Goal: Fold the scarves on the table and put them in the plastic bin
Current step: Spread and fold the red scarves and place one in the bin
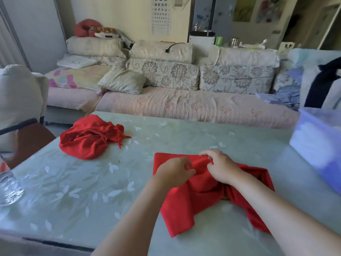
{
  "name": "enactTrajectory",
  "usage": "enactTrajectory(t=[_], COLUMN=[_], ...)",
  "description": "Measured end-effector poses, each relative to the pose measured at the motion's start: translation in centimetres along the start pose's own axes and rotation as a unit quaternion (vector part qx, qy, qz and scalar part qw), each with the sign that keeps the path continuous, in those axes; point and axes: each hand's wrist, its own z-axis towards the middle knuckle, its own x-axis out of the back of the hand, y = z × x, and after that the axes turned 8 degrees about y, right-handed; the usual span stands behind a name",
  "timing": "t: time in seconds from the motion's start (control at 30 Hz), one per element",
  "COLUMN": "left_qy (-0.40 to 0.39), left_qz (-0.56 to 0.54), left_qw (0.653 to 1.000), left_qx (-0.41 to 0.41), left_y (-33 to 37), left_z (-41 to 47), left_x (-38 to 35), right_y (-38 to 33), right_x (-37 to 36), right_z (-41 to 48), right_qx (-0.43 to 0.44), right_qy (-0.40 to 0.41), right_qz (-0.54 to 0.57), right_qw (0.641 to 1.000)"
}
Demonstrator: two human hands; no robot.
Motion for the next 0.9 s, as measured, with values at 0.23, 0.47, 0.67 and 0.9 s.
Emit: enactTrajectory(t=[0.23, 0.47, 0.67, 0.9], left_qy=[-0.052, 0.039, 0.051, 0.150], left_qz=[0.114, 0.195, 0.176, 0.130], left_qw=[0.992, 0.976, 0.982, 0.979], left_qx=[0.010, -0.085, -0.046, 0.041], left_y=[0.8, 4.6, 4.9, 4.4], left_z=[-1.1, -0.5, 1.4, 3.3], left_x=[-2.2, -4.3, -5.5, -4.2], right_y=[4.4, 6.1, 8.8, 12.0], right_x=[1.4, 1.6, 2.2, 4.4], right_z=[-4.2, -3.9, -3.9, -3.1], right_qx=[-0.035, 0.015, 0.021, 0.071], right_qy=[-0.085, -0.074, -0.087, 0.015], right_qz=[-0.115, -0.156, -0.162, -0.232], right_qw=[0.989, 0.985, 0.983, 0.970])
